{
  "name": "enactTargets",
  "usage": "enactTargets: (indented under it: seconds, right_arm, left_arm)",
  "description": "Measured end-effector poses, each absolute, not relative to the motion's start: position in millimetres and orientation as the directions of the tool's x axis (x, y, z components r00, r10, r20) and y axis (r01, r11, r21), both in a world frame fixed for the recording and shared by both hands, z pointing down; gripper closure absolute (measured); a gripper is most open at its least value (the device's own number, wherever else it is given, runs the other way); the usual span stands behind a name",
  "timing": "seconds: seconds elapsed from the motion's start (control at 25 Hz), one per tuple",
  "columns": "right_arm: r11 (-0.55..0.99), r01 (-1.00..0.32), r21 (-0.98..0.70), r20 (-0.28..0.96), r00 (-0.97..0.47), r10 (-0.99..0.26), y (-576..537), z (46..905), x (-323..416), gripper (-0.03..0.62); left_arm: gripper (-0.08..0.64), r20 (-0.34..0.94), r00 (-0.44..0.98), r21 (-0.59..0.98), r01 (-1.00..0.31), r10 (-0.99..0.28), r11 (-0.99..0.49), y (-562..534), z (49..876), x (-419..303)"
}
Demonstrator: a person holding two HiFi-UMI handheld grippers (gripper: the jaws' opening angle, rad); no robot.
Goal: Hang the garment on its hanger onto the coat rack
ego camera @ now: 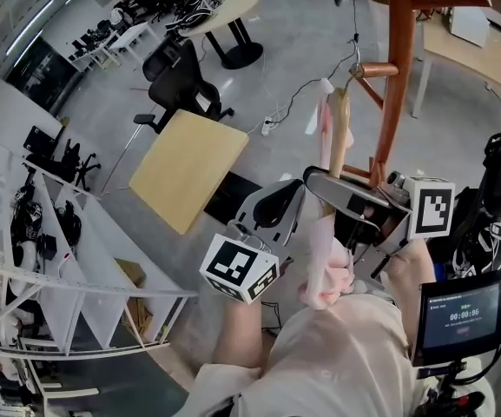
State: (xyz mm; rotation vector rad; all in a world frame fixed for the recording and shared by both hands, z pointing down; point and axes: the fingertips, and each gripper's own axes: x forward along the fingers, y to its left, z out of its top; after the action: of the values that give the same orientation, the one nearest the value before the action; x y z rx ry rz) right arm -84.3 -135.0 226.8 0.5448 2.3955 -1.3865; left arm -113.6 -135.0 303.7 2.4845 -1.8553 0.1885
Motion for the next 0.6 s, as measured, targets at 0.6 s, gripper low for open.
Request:
enactTargets:
  seconds: [0.6]
  right_arm:
    - [0.465,0.429,-0.775,-0.415,-0.899,0.138,-140.4,249.0,-78.5,0.503]
  left_arm:
    - [0.554,0.131,0.308,-0.02,-0.949,-0.942,-0.314,-144.7,317.5,-105.7]
